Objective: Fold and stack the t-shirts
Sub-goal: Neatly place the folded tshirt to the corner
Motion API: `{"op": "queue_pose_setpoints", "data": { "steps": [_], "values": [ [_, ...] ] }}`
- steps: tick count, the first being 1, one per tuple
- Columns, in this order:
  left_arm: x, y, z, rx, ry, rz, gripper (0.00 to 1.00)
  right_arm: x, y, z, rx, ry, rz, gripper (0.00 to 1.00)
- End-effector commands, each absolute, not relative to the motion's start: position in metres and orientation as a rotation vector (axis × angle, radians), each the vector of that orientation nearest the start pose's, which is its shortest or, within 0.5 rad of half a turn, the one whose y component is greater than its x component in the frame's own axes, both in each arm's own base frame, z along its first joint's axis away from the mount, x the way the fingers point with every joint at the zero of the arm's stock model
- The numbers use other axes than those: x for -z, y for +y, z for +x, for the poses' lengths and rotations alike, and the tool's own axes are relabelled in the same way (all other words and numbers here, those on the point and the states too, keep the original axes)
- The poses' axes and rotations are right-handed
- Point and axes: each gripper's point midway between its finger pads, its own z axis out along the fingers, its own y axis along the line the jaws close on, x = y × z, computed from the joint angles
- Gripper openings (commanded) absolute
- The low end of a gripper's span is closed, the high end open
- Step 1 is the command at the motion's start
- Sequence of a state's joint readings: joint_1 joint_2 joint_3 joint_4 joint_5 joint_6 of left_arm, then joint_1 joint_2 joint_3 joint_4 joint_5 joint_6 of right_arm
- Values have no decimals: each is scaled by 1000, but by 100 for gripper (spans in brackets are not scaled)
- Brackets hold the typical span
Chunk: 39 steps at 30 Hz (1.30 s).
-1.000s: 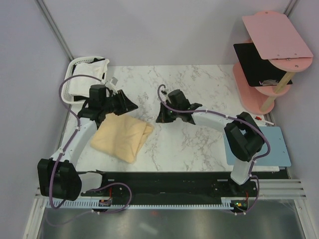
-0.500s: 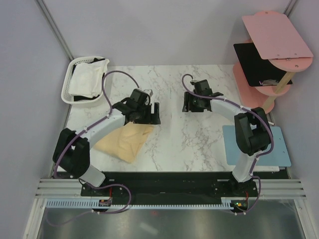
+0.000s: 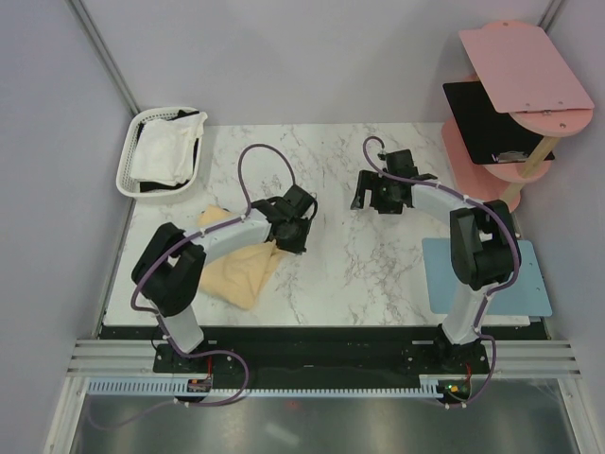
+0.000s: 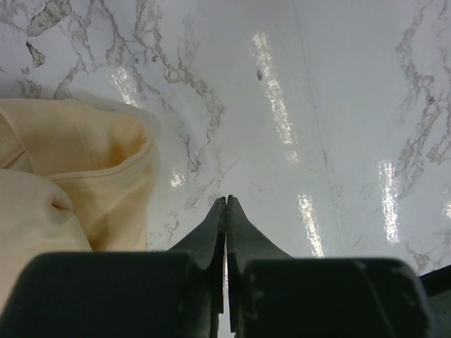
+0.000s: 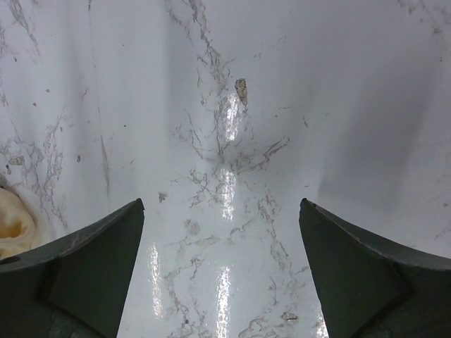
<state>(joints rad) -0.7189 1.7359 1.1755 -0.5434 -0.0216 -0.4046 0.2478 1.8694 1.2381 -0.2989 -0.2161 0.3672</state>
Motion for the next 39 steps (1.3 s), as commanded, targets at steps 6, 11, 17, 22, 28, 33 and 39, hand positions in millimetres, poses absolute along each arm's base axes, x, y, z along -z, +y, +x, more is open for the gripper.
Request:
{"op": "queue_pose_setpoints", "data": {
  "steps": [6, 11, 17, 22, 28, 33, 39],
  "values": [
    [-20, -235, 289, 50, 2768, 373, 2, -59, 152, 424, -568, 2514, 94, 98],
    [-2, -218, 289, 31, 2840, 270, 2, -60, 148, 424, -581, 2511, 109, 98],
    [8, -177, 285, -12, 2900, 122, 2, -62, 148, 425, -596, 2505, 120, 98],
    [14, -140, 275, -47, 2944, -36, 2, -59, 151, 425, -618, 2509, 125, 98],
    [16, -96, 263, -131, 2977, -241, 2, -58, 153, 425, -635, 2508, 129, 98],
    [12, -60, 258, -247, 2962, -434, 2, -56, 154, 423, -645, 2514, 131, 98],
    [9, -28, 253, -364, 2935, -615, 2, -59, 157, 423, -662, 2507, 123, 98]
  ]
}}
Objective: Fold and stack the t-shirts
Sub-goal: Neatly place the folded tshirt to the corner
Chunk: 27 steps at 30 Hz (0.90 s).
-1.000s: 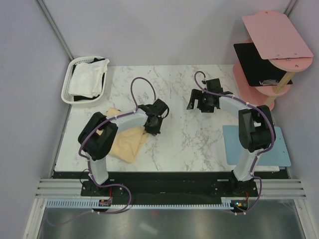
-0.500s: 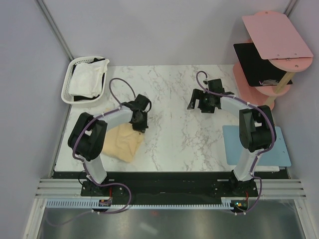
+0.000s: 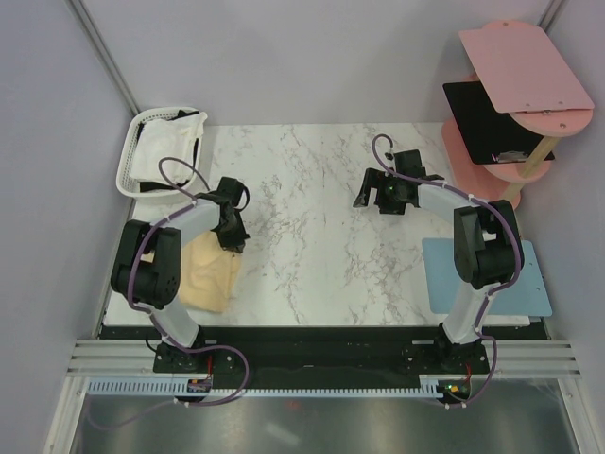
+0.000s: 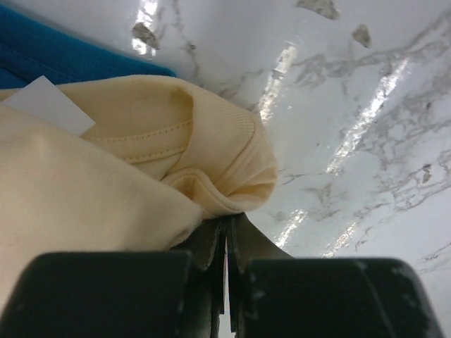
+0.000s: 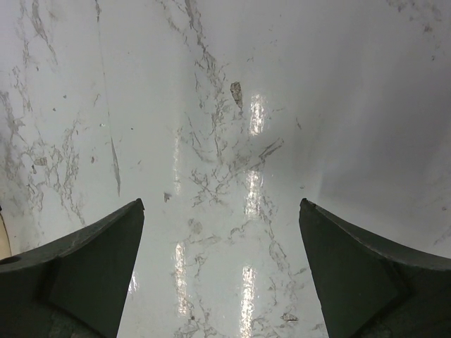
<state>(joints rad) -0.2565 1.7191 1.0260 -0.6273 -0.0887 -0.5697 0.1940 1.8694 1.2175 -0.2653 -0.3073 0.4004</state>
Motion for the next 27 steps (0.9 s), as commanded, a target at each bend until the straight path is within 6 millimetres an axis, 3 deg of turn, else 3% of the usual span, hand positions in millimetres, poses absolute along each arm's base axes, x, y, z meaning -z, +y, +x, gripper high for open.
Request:
{"op": "queue_pose_setpoints", "data": {
  "steps": [1, 12, 18, 23, 24, 25, 27],
  "values": [
    [10, -22, 251, -382, 2935, -655, 2, -58, 157, 422, -664, 2509, 123, 98],
    [-3, 15, 249, -535, 2835, -836, 2, -56, 157, 418, -676, 2518, 118, 98],
    [-16, 3, 264, -435, 2825, -774, 2, -58, 153, 417, -644, 2511, 122, 98],
    [-59, -16, 297, -287, 2730, -636, 30, -65, 147, 418, -606, 2489, 129, 98],
    [-67, -21, 301, -267, 2710, -610, 40, -66, 145, 418, -590, 2485, 135, 98],
    [-82, -26, 310, -229, 2669, -588, 63, -67, 143, 418, -582, 2482, 135, 98],
    [-97, -40, 316, -193, 2635, -512, 78, -71, 142, 418, -565, 2473, 136, 98]
  ]
}}
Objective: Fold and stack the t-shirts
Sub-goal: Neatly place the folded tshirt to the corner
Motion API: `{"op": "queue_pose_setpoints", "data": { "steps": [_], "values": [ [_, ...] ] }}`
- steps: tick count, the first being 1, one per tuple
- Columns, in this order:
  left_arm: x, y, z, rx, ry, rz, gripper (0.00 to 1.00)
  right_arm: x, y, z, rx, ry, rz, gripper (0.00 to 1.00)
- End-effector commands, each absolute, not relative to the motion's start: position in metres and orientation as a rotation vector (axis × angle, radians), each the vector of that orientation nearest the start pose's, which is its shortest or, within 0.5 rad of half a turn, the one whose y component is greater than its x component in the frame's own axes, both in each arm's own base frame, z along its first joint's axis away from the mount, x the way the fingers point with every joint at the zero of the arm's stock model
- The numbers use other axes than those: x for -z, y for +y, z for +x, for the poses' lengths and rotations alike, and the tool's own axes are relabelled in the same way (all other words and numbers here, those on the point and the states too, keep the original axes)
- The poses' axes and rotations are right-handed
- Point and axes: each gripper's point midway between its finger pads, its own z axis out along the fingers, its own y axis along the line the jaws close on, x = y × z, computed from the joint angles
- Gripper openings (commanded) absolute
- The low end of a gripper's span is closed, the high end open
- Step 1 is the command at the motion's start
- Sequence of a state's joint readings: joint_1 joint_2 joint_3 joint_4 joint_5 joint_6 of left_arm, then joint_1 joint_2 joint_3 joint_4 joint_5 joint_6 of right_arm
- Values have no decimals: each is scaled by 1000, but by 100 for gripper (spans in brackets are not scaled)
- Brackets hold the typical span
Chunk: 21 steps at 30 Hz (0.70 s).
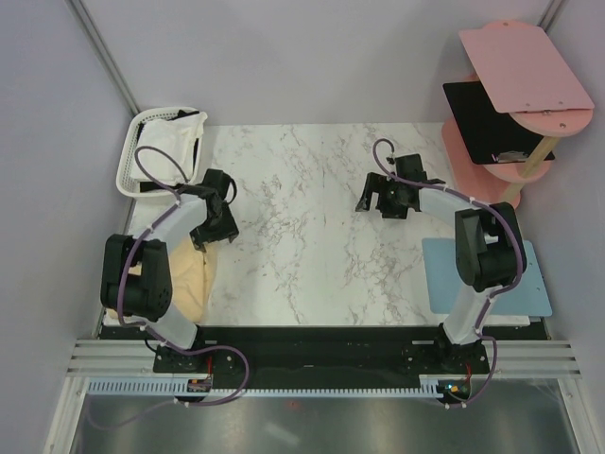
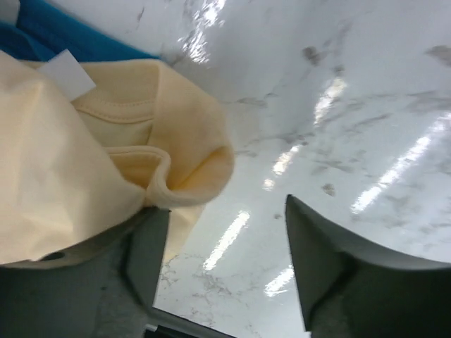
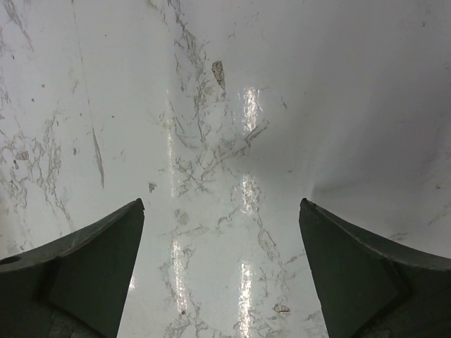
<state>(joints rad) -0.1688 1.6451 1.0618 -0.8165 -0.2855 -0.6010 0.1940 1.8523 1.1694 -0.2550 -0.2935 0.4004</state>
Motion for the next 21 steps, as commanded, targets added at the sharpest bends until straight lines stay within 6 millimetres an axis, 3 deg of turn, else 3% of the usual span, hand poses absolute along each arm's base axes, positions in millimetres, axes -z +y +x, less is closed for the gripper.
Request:
{"op": "queue_pose_setpoints", "data": {
  "steps": [1, 3, 7, 13, 21],
  "values": [
    [-110, -48, 324, -165, 2604, -478, 86, -72, 141, 418, -558, 2471, 133, 98],
    [-122, -67, 330, -150, 2585, -368, 97, -72, 139, 418, -548, 2473, 134, 98],
    [-141, -104, 345, -103, 2542, -217, 100, -66, 134, 413, -524, 2490, 136, 98],
    [-133, -158, 355, -38, 2548, -26, 100, -53, 127, 402, -500, 2523, 144, 98],
    [-112, -179, 361, -5, 2573, 30, 100, -49, 124, 398, -482, 2532, 145, 98]
  ]
}}
